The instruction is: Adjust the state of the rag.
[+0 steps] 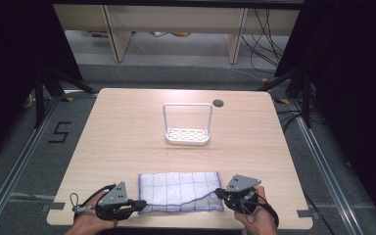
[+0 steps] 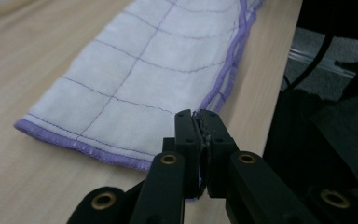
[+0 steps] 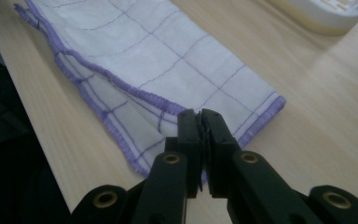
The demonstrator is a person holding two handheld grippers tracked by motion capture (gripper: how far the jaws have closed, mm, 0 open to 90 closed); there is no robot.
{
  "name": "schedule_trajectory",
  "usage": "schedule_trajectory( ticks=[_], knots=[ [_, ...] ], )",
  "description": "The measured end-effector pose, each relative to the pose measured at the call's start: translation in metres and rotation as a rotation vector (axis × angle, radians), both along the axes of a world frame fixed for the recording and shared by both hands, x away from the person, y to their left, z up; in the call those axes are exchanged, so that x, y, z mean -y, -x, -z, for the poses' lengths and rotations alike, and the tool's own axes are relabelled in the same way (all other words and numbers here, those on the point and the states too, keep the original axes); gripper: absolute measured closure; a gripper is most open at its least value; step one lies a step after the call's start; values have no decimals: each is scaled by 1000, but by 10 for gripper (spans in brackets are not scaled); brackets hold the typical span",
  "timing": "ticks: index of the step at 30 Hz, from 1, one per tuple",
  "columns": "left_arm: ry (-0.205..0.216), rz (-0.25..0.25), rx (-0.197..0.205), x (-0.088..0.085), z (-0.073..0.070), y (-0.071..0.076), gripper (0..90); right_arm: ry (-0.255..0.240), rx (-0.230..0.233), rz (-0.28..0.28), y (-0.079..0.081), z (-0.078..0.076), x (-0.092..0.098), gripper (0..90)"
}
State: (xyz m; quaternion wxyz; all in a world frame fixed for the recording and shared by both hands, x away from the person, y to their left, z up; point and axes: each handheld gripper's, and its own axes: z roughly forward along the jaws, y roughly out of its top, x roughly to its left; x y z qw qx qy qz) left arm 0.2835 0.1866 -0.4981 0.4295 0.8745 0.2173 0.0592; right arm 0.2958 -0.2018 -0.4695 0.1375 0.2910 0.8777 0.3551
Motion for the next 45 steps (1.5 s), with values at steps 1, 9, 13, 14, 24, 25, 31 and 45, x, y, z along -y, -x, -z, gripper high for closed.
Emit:
schedule_trajectory(
  ticks=[1,9,13,14,24,25,31,45],
  knots=[
    [-6,4,-11,0,3,-1,823,-4,-16,7,2,2,1,828],
    [15,-44,-31,-2,1,-5,514,-59,-25,42,10,-1,5,593],
    [60,-79,-56,-5,-6,-11,402,-80,-36,106,7,-3,11,547],
    [64,-90,-49,-5,-7,-14,393,-77,-34,118,4,-2,13,538],
    [-17,-229,-12,-6,-6,-78,370,-46,-97,208,3,5,7,484],
    [-18,-237,-22,-5,-4,-84,374,-40,-103,211,4,7,6,484],
    [-48,-219,-46,-1,8,-102,434,-2,-97,216,5,12,1,484],
    [-102,-139,-14,5,15,-99,657,112,-106,199,7,27,-10,468]
  ],
)
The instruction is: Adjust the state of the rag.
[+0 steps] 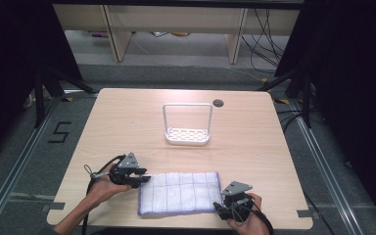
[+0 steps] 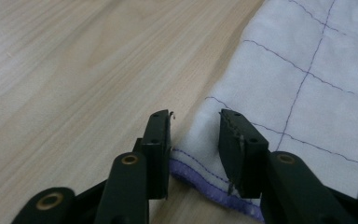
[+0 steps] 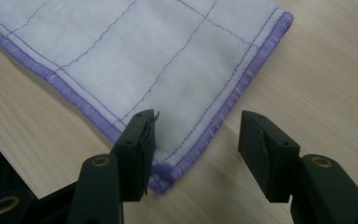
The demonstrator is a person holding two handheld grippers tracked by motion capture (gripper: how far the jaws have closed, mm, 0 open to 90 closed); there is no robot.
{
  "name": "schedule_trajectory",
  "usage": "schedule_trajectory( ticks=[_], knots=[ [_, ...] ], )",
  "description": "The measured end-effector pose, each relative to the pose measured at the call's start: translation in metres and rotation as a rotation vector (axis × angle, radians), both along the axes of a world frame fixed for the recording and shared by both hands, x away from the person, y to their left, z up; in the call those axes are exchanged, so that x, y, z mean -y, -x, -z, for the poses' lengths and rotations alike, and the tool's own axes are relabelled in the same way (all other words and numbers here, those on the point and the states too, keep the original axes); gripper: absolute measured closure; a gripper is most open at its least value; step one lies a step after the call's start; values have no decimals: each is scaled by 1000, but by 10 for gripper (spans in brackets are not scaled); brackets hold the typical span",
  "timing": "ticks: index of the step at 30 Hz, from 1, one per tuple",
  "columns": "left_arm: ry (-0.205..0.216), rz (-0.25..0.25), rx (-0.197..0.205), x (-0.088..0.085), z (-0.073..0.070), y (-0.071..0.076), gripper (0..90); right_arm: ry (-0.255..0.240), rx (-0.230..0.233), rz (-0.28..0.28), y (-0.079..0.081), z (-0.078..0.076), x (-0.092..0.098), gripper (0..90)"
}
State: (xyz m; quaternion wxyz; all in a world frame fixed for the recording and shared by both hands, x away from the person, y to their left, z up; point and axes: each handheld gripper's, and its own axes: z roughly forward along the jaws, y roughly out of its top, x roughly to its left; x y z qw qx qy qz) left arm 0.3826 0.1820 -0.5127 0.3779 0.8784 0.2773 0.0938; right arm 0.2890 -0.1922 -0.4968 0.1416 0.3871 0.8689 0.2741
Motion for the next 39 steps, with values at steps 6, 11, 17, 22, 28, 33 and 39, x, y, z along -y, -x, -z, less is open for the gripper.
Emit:
schedule_trajectory(
  ticks=[6,11,17,22,28,33,39],
  knots=[
    [-6,6,-11,1,-1,1,742,-44,19,15,1,-6,2,450],
    [-25,23,-3,3,-2,3,795,-32,-25,13,4,-1,-2,465],
    [-24,32,4,3,-2,3,837,-46,-39,0,6,1,-3,563],
    [-41,44,6,1,-4,5,847,-104,-54,9,7,3,-1,697],
    [-25,31,4,0,-5,15,852,-97,-34,-66,7,3,-2,846],
    [34,23,-12,-5,-9,34,853,-53,-31,-86,-11,-5,2,856],
    [97,55,-17,-9,-13,66,853,-30,-9,-98,-64,-15,-6,856]
  ],
)
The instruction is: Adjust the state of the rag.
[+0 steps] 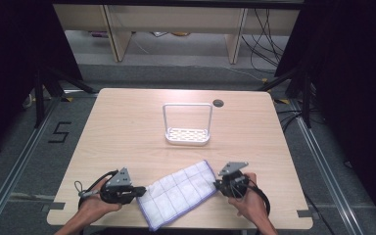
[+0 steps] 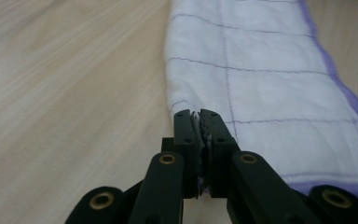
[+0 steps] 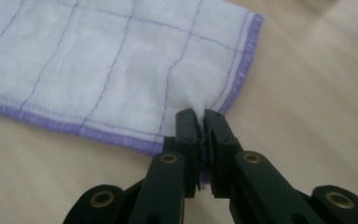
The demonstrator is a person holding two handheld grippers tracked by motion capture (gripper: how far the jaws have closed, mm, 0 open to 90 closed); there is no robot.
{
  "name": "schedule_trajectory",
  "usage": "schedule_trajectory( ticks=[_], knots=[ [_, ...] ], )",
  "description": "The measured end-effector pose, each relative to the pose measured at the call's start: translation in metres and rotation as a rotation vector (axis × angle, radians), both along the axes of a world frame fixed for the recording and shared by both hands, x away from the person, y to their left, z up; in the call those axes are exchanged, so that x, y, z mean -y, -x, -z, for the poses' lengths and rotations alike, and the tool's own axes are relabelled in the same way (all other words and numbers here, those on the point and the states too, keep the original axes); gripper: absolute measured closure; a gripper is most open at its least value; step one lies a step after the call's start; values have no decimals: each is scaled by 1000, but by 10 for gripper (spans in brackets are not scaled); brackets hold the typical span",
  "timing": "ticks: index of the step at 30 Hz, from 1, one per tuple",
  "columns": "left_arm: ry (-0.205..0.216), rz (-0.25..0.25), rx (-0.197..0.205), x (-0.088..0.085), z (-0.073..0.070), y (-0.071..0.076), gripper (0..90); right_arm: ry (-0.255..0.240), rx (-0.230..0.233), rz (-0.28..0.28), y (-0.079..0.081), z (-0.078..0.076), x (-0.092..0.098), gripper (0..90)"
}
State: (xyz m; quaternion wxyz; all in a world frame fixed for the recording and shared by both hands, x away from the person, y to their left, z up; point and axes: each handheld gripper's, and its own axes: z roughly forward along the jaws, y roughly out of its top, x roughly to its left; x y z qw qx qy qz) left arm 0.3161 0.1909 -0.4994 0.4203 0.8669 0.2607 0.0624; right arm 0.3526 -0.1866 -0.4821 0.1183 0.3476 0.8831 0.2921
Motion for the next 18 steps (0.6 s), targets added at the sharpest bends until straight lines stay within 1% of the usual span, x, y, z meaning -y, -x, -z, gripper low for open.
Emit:
schedule_trajectory(
  ticks=[1,2,3,4,5,6,7,8,9,10,11,13,14,15,16,17,18],
  knots=[
    [18,7,-7,1,0,6,853,2,2,-13,-10,-3,-2,856],
    [21,19,-13,2,0,11,853,11,0,-13,-18,-6,-7,856],
    [34,17,-28,4,0,16,853,19,-6,-25,-26,-10,-12,857],
    [50,28,-34,8,1,21,853,27,4,-40,-35,-11,-17,857],
    [48,44,-35,10,1,24,853,34,-1,-43,-42,-13,-23,858],
    [57,51,-43,14,2,29,853,48,3,-53,-48,-14,-29,859],
    [58,57,-43,18,2,32,853,58,2,-73,-54,-15,-35,859],
    [45,70,-35,21,1,35,853,74,10,-66,-59,-15,-41,860],
    [56,91,-34,25,0,37,853,86,21,-78,-63,-14,-47,860],
    [69,89,-47,29,0,40,853,84,19,-86,-67,-13,-52,860],
    [75,111,-39,33,0,42,852,74,9,-87,-70,-12,-58,860],
    [67,136,-47,37,-1,44,852,89,30,-107,-77,-9,-66,861],
    [63,129,-48,40,0,46,851,80,27,-107,-80,-8,-69,860],
    [59,140,-43,42,1,47,850,73,23,-105,-81,-6,-72,860],
    [43,144,-36,43,1,47,850,77,16,-96,-83,-5,-74,860],
    [45,141,-41,45,2,48,849,78,26,-110,-87,-1,-75,859],
    [43,146,-43,45,2,48,847,69,17,-109,-88,1,-76,856]
  ],
)
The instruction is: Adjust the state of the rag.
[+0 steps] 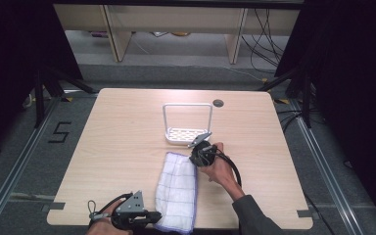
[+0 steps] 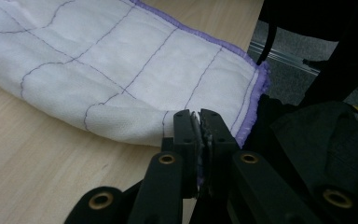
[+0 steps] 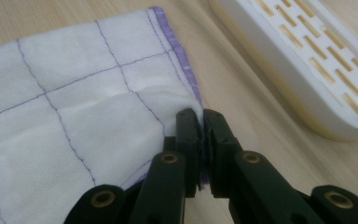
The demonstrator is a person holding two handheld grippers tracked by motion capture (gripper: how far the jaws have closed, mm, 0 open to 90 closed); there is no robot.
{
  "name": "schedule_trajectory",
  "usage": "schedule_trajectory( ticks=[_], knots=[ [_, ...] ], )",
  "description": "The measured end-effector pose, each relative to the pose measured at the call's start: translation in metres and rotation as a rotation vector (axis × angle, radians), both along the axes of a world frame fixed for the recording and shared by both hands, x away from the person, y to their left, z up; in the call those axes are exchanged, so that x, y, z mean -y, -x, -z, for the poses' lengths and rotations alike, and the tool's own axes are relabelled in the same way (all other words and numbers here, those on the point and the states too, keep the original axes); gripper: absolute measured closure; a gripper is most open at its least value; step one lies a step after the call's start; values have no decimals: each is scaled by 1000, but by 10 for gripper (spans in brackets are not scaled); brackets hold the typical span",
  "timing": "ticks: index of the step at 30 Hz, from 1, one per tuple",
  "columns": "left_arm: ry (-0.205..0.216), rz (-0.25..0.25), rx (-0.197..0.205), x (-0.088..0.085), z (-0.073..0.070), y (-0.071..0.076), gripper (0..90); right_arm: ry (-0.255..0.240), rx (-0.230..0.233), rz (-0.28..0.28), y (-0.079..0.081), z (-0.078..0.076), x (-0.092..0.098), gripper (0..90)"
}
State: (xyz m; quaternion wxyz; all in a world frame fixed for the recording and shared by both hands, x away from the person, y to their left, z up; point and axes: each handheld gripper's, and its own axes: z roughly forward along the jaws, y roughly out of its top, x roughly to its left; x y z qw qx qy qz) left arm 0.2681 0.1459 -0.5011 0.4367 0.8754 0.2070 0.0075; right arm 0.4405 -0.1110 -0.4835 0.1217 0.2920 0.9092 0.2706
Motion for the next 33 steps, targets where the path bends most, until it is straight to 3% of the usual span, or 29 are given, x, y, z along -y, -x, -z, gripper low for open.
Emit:
schedule_trajectory(
  ticks=[2,3,5,6,7,8,10,11,13,15,20,22,24,25,28,30,33],
  knots=[
    [-1,13,-3,0,0,-1,833,-22,-8,7,-2,4,1,831],
    [13,11,-28,1,0,-1,799,-30,0,20,-3,6,2,801],
    [9,7,-51,0,-2,-2,655,-46,-15,53,-4,5,6,704],
    [-1,5,-39,-1,-4,-4,580,-58,6,96,-3,4,8,686],
    [-15,5,-15,-1,-9,-6,510,-58,14,96,-2,0,12,664],
    [-18,-16,-9,-3,-12,-7,451,-86,6,128,-2,-5,18,633],
    [5,-39,5,-6,-21,-15,397,-140,6,154,-3,-10,29,609],
    [8,-50,9,-8,-25,-22,376,-143,-8,175,-1,-13,32,597],
    [7,-70,10,-11,-30,-38,355,-146,21,194,0,-13,37,586],
    [5,-109,19,-12,-30,-58,350,-124,-4,208,1,-14,39,575],
    [10,-261,18,-12,-22,-107,351,-132,-13,225,2,-14,35,550],
    [-43,-274,30,-14,-19,-125,343,-135,-20,229,1,-14,34,540],
    [-33,-332,29,-13,-14,-140,342,-138,-20,231,-1,-11,31,533],
    [-53,-332,20,-14,-13,-148,343,-139,-28,235,-1,-10,29,527],
    [-83,-365,33,-12,-8,-165,343,-130,-35,235,-2,-7,26,512],
    [-87,-359,29,-9,-5,-172,352,-126,-32,231,-3,-7,23,509],
    [-68,-378,18,-1,-3,-178,348,-126,-27,222,-4,-4,21,507]
  ],
)
